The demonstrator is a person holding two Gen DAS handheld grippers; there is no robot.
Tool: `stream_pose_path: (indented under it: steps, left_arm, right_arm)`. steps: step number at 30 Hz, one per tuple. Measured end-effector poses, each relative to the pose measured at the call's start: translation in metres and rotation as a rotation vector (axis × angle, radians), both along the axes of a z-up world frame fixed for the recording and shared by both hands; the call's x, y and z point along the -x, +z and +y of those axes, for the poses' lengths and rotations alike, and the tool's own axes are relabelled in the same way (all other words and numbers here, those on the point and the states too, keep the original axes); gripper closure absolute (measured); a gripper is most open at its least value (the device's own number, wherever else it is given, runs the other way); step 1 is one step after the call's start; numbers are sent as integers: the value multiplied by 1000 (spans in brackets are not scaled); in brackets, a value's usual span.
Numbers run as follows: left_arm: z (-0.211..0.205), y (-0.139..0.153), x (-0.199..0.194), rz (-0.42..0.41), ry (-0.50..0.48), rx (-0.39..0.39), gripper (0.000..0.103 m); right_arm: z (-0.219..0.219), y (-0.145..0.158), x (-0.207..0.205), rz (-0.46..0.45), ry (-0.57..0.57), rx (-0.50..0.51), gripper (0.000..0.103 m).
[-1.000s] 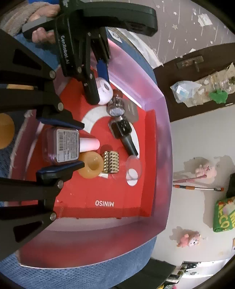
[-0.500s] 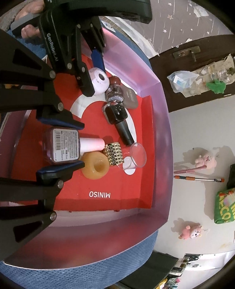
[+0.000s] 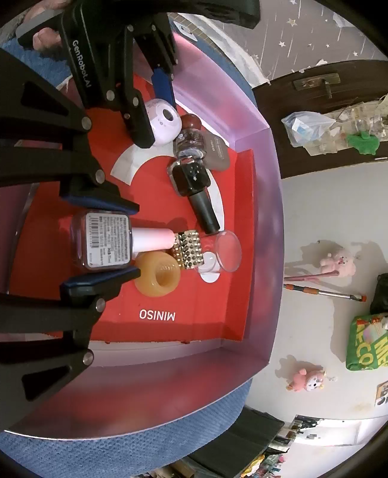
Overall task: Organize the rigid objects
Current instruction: 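Lower the compact with left tool while right tool lowers the nail polish into the box, then open both tools to release the compact and nail polish on the red base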
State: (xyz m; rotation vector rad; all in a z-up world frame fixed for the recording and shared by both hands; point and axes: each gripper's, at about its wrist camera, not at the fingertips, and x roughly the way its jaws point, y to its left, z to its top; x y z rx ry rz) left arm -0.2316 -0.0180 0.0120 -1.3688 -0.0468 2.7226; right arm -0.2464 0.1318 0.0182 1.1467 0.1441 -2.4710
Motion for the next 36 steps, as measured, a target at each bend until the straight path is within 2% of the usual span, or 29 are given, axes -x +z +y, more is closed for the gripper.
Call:
stream_pose_path:
  steps: [17, 22, 24, 26, 29, 32, 36]
  left_arm:
    - [-1, 0, 2, 0, 6, -28, 50]
    - [-3, -1, 3, 2, -1, -35, 46]
    - [-4, -1, 4, -3, -5, -48, 36]
    - [-3, -1, 3, -5, -6, -54, 31]
    - [-1, -1, 3, -3, -5, -35, 31]
    - [1, 0, 1, -3, -6, -24, 31]
    - [-2, 1, 0, -4, -2, -47, 30]
  right_arm:
    - [1, 1, 0, -3, 1, 7, 65]
    - [2, 1, 0, -5, 0, 12, 64]
    - [2, 2, 1, -10, 2, 22, 63]
    - [2, 2, 1, -16, 5, 29, 61]
    - [2, 3, 0, -17, 7, 29, 60]
    - [2, 3, 0, -21, 7, 36, 52]
    - [5, 2, 0, -23, -2, 42, 52]
